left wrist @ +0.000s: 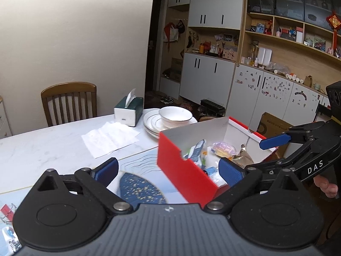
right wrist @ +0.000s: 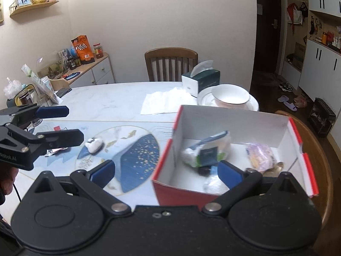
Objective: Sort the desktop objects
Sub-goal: 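Withdraw both grippers from the box back toward the table items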
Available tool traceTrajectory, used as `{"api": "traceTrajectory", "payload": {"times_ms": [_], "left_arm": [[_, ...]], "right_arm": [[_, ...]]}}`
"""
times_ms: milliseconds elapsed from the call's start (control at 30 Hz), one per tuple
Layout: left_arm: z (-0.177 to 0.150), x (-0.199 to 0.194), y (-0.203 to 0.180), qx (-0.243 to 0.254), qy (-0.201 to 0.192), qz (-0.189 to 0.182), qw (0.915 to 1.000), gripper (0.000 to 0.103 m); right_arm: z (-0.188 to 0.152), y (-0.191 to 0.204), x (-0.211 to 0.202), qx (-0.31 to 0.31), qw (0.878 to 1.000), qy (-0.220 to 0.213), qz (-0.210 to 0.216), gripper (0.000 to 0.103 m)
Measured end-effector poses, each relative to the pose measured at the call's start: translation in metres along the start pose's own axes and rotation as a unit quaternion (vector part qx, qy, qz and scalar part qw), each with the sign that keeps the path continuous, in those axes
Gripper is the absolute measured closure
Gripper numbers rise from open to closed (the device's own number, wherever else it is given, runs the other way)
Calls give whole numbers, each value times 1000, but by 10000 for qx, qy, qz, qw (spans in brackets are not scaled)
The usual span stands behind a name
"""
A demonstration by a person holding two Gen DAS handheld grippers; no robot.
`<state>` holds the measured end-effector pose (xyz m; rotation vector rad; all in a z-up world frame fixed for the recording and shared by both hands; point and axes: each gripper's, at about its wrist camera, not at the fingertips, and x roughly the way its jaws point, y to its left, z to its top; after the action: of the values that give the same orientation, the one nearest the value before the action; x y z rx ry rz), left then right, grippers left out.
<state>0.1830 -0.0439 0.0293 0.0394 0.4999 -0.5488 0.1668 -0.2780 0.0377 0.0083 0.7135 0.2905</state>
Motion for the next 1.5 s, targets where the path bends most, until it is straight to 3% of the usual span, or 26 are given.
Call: {"api": "traceTrajectory", "payload": {"times_ms": [567, 1000, 1500], "left_arm": [[-43, -35, 94, -159, 225, 374, 9989, 0], [-74, -51, 157, -82, 292, 960, 9949, 0], [-106, -34, 208, -14, 596, 1392, 9885, 0]], "right_arm": [[21, 92, 65, -125, 9999, 112, -29, 0], [35, 142, 132, -276, 9988, 388, 143, 0], [37, 175, 200, -600, 9954, 716, 209, 1]]}}
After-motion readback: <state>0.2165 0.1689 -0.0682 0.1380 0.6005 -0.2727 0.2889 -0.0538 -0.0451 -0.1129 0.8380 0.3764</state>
